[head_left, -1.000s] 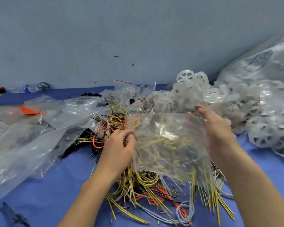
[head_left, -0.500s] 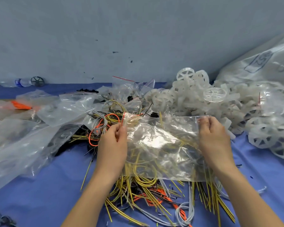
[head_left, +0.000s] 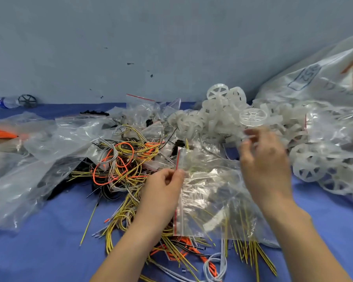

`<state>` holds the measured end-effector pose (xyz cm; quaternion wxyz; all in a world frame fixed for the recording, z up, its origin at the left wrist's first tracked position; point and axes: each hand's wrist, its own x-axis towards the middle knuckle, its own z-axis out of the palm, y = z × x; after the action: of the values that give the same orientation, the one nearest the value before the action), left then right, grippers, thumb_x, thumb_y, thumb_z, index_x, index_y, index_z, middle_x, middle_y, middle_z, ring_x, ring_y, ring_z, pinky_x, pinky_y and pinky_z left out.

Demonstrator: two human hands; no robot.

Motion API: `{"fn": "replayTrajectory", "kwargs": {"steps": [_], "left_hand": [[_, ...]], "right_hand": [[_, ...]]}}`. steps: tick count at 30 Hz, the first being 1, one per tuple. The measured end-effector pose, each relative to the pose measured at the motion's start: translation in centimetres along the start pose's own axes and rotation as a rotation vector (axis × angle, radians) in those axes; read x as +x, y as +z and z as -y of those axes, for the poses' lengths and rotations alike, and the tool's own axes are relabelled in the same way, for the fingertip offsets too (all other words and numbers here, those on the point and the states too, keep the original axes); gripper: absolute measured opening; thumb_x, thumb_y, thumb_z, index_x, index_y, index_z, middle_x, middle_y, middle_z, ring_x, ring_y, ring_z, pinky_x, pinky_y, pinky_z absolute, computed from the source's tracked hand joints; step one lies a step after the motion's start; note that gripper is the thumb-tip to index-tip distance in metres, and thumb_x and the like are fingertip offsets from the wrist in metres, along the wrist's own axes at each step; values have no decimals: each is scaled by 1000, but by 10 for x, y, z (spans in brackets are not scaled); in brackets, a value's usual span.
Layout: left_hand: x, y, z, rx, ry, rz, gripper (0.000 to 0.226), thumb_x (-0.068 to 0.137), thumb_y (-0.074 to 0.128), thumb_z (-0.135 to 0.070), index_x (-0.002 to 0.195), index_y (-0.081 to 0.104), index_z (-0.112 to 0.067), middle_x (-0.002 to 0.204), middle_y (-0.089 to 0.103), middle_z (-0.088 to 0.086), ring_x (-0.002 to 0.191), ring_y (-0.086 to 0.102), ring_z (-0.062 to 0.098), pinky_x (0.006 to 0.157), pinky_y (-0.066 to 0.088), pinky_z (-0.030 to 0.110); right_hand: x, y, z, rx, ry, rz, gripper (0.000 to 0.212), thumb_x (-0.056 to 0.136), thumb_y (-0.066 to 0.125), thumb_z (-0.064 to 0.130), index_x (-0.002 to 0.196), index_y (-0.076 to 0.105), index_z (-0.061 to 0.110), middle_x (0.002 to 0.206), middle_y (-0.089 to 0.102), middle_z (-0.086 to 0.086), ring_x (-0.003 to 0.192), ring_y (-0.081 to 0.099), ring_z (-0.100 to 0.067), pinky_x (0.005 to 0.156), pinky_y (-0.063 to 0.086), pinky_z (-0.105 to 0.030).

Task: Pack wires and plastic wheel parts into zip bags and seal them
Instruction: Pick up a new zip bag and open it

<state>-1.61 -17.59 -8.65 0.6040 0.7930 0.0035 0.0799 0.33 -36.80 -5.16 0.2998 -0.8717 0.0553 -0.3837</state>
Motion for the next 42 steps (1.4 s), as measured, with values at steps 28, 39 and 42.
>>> {"fn": "replayTrajectory", "kwargs": {"steps": [28, 39, 42], "left_hand": [[-2, 9, -15, -630, -199, 258, 23, 98, 51, -27, 94, 69, -13, 84, 75, 8, 72, 73, 16, 54, 54, 22], [-5, 16, -18, -577, -187, 216, 24, 100, 50, -23, 86, 67, -13, 71, 73, 0, 59, 69, 8, 48, 51, 19], [-5, 19, -15, -451, -120, 165, 29, 101, 49, -27, 88, 69, -11, 79, 74, 4, 69, 71, 11, 57, 56, 26]], "right_hand": [[-45, -1, 29, 231, -64, 652, 49, 79, 55, 61, 119, 66, 36, 106, 62, 20, 91, 61, 1, 84, 54, -28], [-53, 2, 36, 130, -102, 607, 30, 89, 50, 42, 112, 66, 32, 101, 64, 12, 91, 62, -11, 80, 53, -39], [-54, 2, 38, 186, -28, 561, 31, 89, 43, 42, 96, 69, 28, 88, 68, 9, 82, 66, -12, 73, 53, -39]]}}
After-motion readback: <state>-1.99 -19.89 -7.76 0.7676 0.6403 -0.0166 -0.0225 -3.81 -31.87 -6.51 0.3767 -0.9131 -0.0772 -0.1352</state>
